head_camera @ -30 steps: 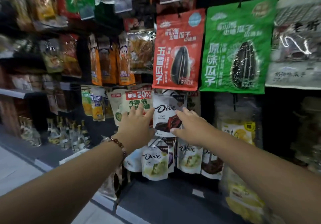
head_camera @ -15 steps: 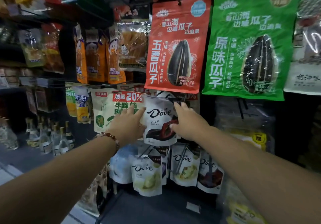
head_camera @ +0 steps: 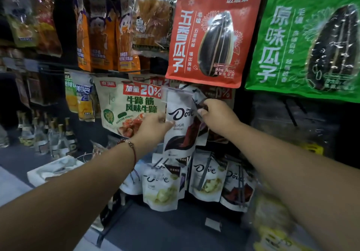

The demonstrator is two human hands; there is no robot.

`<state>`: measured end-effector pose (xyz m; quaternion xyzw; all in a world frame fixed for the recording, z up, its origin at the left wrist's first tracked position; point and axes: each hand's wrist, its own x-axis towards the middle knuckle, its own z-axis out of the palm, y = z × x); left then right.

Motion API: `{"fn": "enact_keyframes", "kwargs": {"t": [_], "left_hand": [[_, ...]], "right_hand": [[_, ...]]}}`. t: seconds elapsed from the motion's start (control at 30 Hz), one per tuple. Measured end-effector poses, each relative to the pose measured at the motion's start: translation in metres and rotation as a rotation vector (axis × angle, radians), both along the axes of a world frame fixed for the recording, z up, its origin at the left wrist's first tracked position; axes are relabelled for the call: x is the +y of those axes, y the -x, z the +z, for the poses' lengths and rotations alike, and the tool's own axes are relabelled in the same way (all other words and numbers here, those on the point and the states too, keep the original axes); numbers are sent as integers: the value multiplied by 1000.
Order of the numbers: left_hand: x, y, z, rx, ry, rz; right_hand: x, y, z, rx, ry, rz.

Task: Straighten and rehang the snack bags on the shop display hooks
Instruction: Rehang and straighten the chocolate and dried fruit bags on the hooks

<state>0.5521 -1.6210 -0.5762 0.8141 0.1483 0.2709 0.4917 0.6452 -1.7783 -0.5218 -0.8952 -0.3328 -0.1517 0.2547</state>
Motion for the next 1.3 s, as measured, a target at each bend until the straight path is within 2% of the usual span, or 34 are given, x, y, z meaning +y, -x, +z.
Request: {"fn": "enact_keyframes", "kwargs": {"t": [0.2, 0.4, 0.57, 0.8, 1.03, 1.3], "left_hand": [[-5, 23, 1, 13, 86, -93], [-12, 59, 2, -9, 122, -109], [-19, 94, -15, 49, 131, -88], [-61, 130, -70, -10, 425, -128], [-87, 147, -133, 86, 627, -219], [-84, 148, -162, 184, 581, -162]], "right_hand": [[-5, 14, -12, -14, -151, -5], [-11, 42, -1, -42, -152, 33], [-34, 62, -14, 14, -155, 35], [-79, 118, -70, 177, -218, 89], [-102, 144, -148, 372, -299, 35], [-90, 154, -209, 457, -387, -74]]}}
